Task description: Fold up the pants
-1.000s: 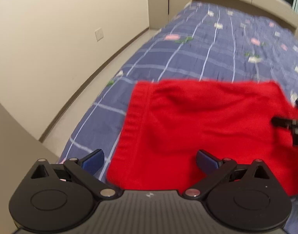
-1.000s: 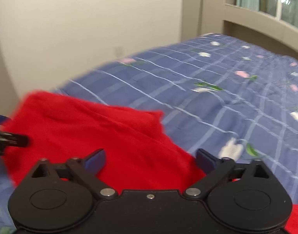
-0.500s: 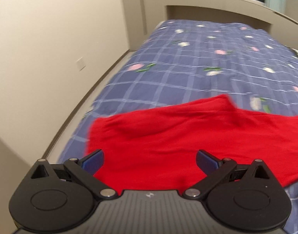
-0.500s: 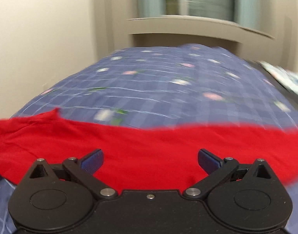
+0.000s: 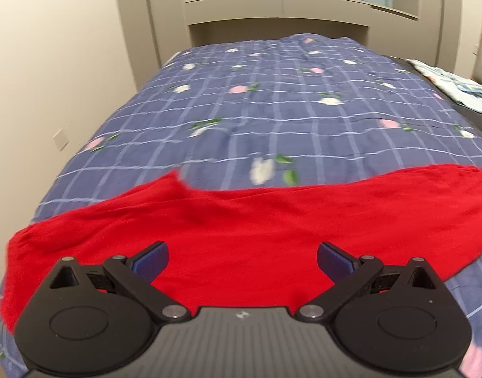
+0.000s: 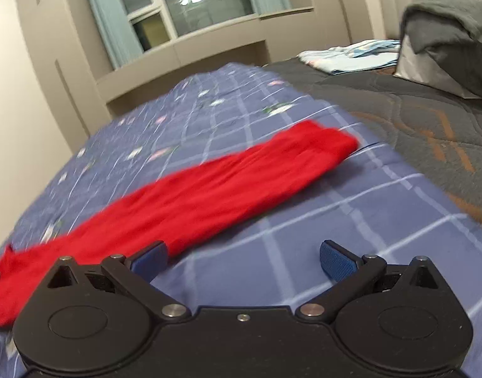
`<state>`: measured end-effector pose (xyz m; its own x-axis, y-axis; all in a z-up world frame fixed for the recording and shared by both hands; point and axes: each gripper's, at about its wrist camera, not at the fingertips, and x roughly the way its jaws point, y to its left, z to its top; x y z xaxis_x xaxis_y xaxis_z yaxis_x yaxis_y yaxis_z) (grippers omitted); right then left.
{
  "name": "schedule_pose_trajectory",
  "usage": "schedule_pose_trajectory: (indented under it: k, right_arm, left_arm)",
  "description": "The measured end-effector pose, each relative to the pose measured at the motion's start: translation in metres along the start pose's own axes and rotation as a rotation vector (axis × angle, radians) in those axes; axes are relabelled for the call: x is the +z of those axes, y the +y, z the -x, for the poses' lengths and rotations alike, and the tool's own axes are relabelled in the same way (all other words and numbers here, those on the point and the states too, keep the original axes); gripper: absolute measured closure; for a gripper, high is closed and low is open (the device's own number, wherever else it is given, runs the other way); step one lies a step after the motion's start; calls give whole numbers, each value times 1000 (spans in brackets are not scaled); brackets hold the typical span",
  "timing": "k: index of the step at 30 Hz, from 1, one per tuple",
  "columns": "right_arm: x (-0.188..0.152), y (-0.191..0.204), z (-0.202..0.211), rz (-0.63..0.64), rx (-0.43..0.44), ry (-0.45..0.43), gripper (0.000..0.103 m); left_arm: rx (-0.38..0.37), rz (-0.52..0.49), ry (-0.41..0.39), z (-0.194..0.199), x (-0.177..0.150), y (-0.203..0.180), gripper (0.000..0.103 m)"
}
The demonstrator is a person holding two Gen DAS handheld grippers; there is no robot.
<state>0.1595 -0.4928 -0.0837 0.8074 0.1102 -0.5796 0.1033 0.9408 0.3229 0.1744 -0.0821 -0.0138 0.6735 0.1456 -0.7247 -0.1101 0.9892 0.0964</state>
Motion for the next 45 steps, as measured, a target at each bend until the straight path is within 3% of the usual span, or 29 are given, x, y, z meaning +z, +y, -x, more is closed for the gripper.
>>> schedule_pose_trajectory:
  k: [6, 13, 16, 17, 18, 20, 23, 26, 28, 31, 32, 33, 37, 39, 41, 45]
  right_arm:
    - [32, -40, -33, -65, 87, 7, 0]
    - [62, -70, -64, -145, 69, -23, 1]
    - [73, -76, -71, -149, -24, -41, 18]
    - [76, -77, -73, -138, -57, -44, 32]
    - [79, -77, -76, -125, -70, -45, 57]
    - [84, -75, -78, -80, -95, -46, 85]
    - [94, -69, -72, -17, -54, -77, 94]
    - [104, -64, -61, 28, -24, -158, 94]
    - [107, -62, -62, 42, -48, -163, 94]
    - [101, -68, -74, 19, -106, -104, 76]
    - [97, -72, -75, -10, -115, -91, 60]
    - [92, -78, -73, -59, -114, -85, 51]
    - [73, -90, -57, -182, -66, -95, 45]
    - [67, -91, -55, -210, -16, -71, 29]
    - [62, -91, -62, -217, 34, -17, 24]
    - [62, -85, -73, -208, 65, -4, 24]
  left_arm:
    - [-26, -67, 4, -14, 6, -52, 1]
    - [-41, -116, 46, -31, 2, -71, 1]
    - [-42, -132, 89, -39, -2, -72, 1]
    - [-33, -134, 95, -40, -4, -72, 1]
    - [-31, -134, 100, -42, -6, -72, 1]
    - [-40, -128, 105, -43, -7, -70, 1]
    - [-42, -126, 104, -43, -8, -68, 1]
    - [-46, -119, 101, -42, -8, -67, 1]
    - [-45, -122, 109, -43, -9, -68, 1]
    - [-49, -129, 104, -42, -8, -69, 1]
    - [-51, -128, 103, -41, -8, -69, 1]
    - [-53, -124, 104, -41, -7, -68, 1]
    - [-66, -102, 105, -41, -5, -65, 1]
    - [-74, -79, 93, -40, -4, -63, 1]
    - [-74, -31, 71, -39, -1, -60, 1]
    - [-109, 51, 47, -36, 6, -56, 1]
